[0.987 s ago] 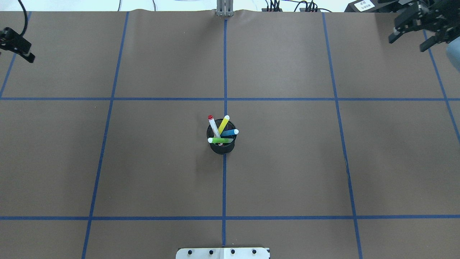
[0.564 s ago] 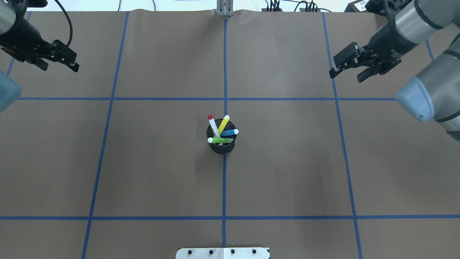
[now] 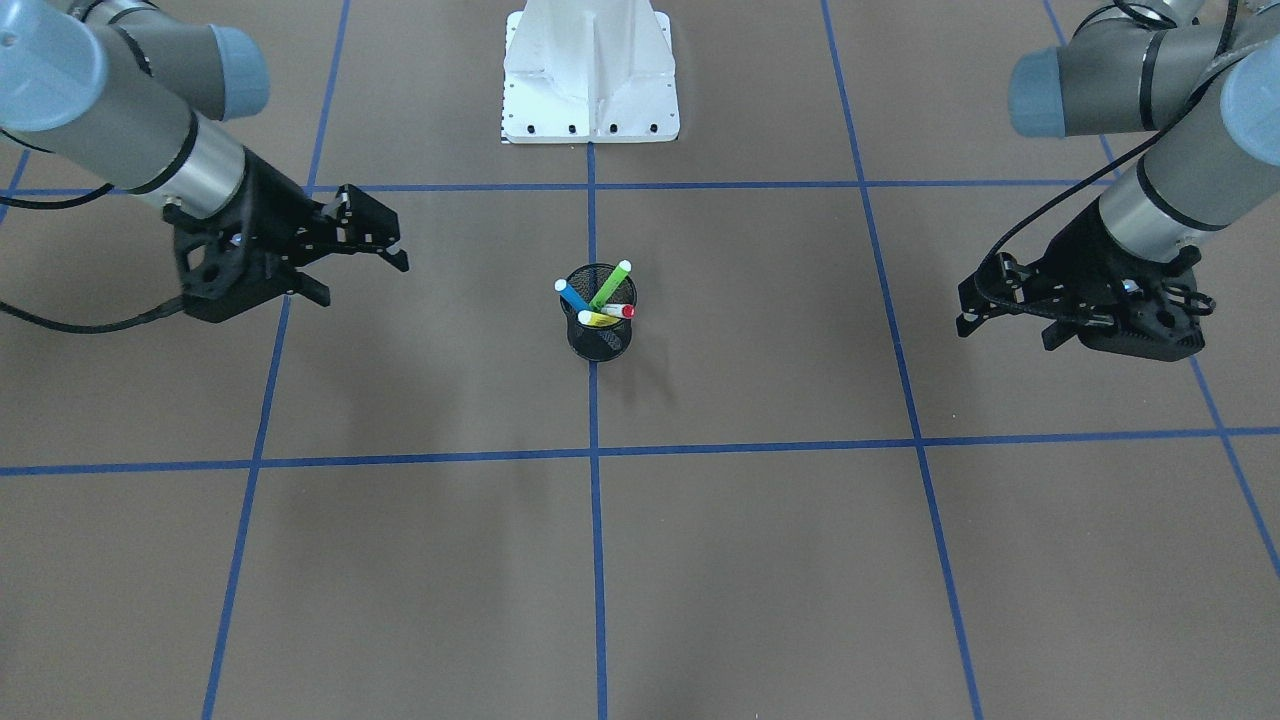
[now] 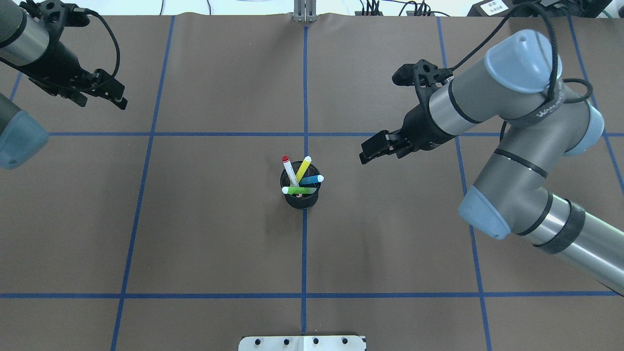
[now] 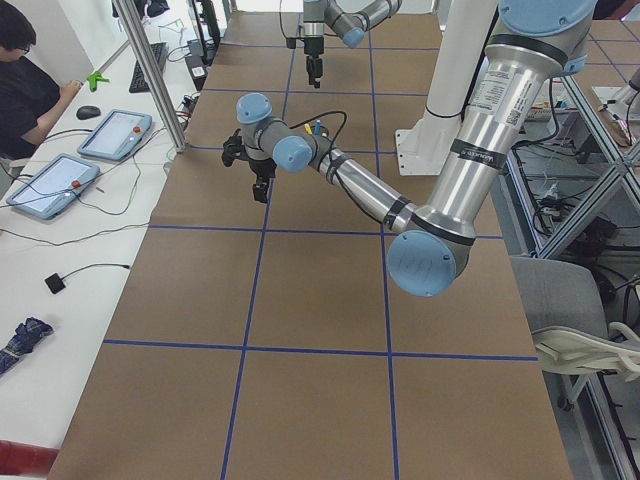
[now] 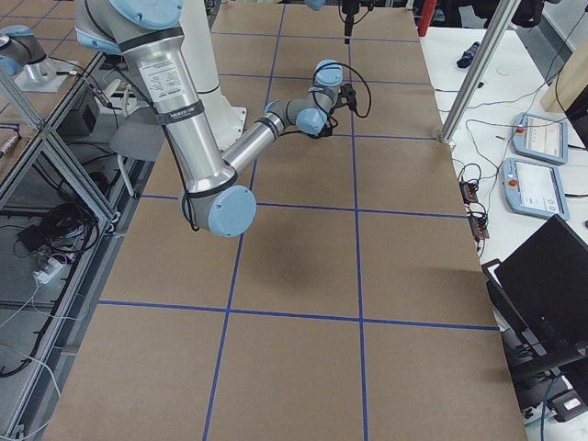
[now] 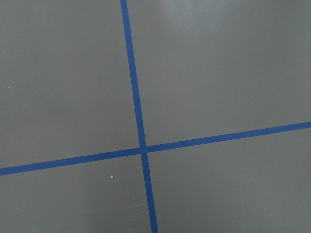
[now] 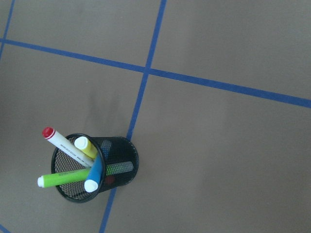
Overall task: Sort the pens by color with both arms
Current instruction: 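Move the right gripper toward the pen cup while the left arm advances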
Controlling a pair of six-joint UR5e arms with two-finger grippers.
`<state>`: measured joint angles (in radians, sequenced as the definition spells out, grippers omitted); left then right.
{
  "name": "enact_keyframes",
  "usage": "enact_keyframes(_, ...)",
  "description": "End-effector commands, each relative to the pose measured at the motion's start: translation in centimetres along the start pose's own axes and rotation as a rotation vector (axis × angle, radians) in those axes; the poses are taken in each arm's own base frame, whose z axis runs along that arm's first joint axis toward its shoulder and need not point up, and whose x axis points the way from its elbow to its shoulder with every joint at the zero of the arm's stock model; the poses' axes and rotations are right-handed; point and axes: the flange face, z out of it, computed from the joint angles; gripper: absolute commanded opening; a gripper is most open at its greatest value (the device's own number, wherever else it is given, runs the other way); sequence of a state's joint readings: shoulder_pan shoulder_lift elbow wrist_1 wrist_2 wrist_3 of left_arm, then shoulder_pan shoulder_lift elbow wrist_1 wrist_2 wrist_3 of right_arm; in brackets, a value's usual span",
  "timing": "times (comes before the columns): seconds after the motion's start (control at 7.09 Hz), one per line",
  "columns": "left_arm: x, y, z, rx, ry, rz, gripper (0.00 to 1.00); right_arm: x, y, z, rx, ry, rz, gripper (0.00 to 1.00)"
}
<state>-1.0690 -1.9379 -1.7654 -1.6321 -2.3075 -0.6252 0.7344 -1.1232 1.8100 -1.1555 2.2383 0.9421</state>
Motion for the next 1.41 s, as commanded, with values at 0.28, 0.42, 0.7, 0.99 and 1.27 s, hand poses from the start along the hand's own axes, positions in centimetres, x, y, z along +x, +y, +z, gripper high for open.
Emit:
enact_keyframes(0.28,0.0,0.0,0.1,0.003,0.002,0.009,1.00,-3.5,-0.4,3.9,0.003,-0.005,-0.042,0.80)
enact_keyframes(0.42,0.0,0.0,0.1,0.003,0.002,0.010,1.00,-3.9,-0.9,4.4,0.023,0.010,-0.044,0.77)
enact_keyframes(0.7,0.0,0.0,0.1,0.003,0.002,0.013,1.00,-5.0,-1.3,6.4,0.034,0.031,-0.047,0.67)
enact_keyframes(0.99,-0.2,0.0,0.2,0.002,0.000,0.014,1.00,-6.4,-0.6,7.3,0.018,0.019,-0.031,0.67)
enact_keyframes(1.27,-0.3,0.0,0.3,0.000,-0.001,0.011,1.00,-7.2,0.0,9.0,0.023,0.034,-0.003,0.66)
